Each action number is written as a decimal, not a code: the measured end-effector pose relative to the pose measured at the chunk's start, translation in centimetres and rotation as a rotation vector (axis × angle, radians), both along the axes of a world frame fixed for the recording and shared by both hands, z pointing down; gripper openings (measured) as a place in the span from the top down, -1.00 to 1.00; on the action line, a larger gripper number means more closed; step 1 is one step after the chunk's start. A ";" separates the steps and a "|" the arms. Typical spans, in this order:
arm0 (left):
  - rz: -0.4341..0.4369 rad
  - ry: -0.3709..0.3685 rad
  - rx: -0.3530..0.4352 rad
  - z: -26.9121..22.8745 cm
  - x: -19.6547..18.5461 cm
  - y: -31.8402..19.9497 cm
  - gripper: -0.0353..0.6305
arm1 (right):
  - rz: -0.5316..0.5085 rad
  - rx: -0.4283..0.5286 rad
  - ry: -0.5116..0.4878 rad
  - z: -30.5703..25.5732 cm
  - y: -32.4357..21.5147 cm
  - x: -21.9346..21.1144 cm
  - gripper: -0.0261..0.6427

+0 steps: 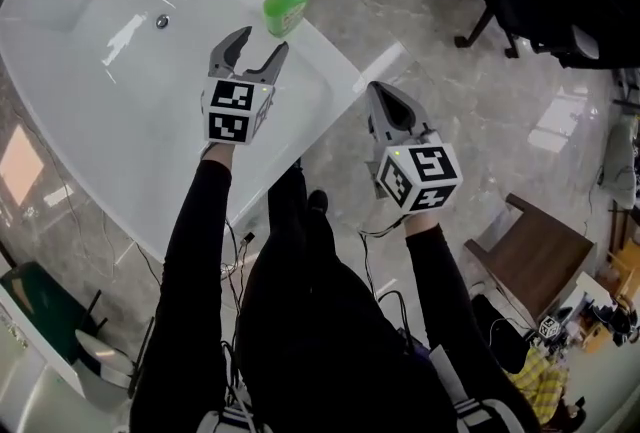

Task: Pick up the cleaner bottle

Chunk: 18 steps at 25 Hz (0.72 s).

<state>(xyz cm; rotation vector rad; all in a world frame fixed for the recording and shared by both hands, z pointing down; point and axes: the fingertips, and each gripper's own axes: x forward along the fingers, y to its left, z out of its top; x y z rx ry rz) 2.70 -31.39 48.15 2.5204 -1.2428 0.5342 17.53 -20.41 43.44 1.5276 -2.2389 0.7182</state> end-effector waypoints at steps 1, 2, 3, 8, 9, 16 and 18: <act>0.008 -0.001 -0.003 0.7 0.2 -0.4 0.08 | 0.001 -0.007 0.000 0.5 -0.3 -0.1 0.92; 0.018 -0.003 -0.004 1.4 0.3 -0.9 0.07 | 0.001 -0.013 0.001 0.9 -0.6 -0.2 0.92; 0.027 -0.006 0.000 2.0 0.5 -1.3 0.06 | 0.000 -0.017 0.002 1.3 -0.8 -0.4 0.92; 0.082 -0.019 0.009 4.6 1.8 -3.3 0.06 | -0.003 -0.028 -0.001 2.9 -2.3 -0.8 0.92; 0.092 -0.018 0.008 5.0 2.1 -3.5 0.06 | 0.001 -0.032 -0.004 3.2 -2.5 -0.7 0.92; 0.122 0.007 0.033 6.8 3.7 -5.2 0.06 | -0.001 -0.055 -0.009 5.8 -3.6 -1.0 0.92; 0.133 0.010 0.047 7.0 3.9 -5.5 0.06 | -0.006 -0.065 -0.007 6.6 -3.9 -1.3 0.92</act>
